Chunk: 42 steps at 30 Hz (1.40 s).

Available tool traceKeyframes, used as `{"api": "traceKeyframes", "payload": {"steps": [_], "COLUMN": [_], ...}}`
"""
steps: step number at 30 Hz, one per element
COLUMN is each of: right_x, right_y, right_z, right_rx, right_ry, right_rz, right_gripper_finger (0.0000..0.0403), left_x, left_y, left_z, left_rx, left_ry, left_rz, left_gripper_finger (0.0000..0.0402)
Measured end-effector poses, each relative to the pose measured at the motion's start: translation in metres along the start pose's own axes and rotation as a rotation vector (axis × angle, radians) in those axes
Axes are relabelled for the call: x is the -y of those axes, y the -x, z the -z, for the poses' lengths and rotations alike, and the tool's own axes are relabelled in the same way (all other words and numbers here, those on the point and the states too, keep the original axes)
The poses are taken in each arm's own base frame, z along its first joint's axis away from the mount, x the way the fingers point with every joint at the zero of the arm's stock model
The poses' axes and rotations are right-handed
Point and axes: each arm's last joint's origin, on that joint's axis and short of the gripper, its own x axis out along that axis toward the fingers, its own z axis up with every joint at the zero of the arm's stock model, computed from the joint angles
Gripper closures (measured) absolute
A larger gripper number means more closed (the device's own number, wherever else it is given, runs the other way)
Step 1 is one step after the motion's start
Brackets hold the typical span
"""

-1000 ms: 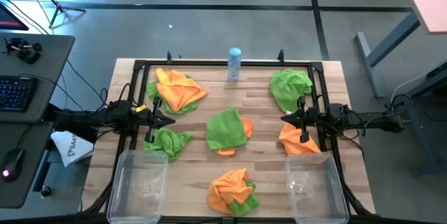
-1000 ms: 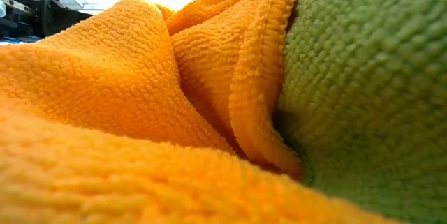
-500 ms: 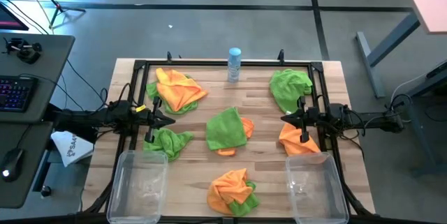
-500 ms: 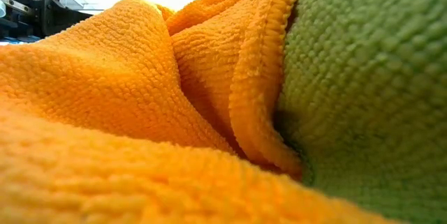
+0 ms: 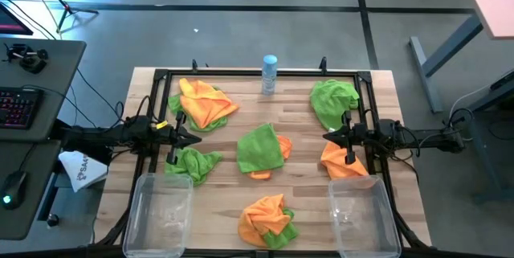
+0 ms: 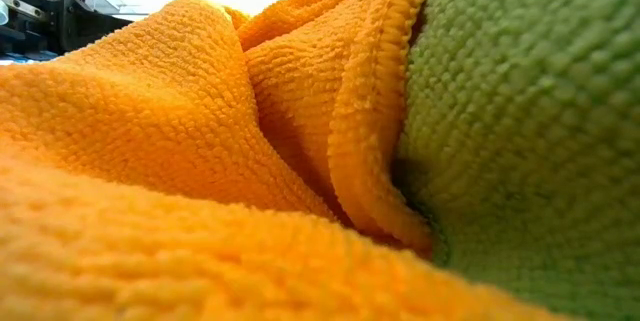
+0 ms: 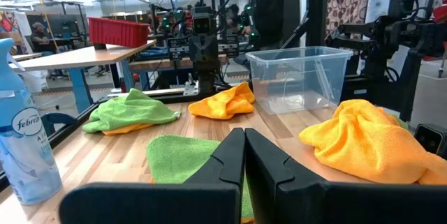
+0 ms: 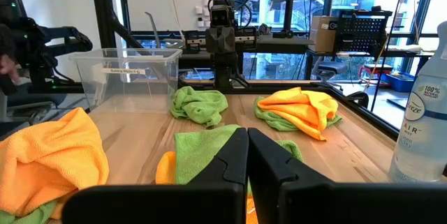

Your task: Sort microfiber towel by color & place in baskets

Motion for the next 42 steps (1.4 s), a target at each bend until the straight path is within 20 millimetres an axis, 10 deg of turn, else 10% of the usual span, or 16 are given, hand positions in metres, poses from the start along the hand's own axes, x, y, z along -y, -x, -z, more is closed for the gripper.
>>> {"api": "traceKeyframes", "payload": {"steps": [12,28,42], "right_x": [0.0,0.0,0.0], "right_y": [0.0,0.0,0.0], "right_z": [0.0,0.0,0.0], "right_rx": [0.0,0.0,0.0], "right_ry": [0.0,0.0,0.0], "right_rz": [0.0,0.0,0.0], "right_gripper_finger": [0.0402,0.0402,0.0402], "left_x": [0.0,-0.001,-0.018], "left_y": [0.0,0.001,0.011], "left_z": [0.0,-0.008,-0.096], "left_rx": [0.003,0.019,-0.07], "left_ry": [0.488,0.418,0.266], "left_rz": [-0.01,-0.001,-0.403], "left_gripper_finger": [0.0402,0.0401,0.0402]}}
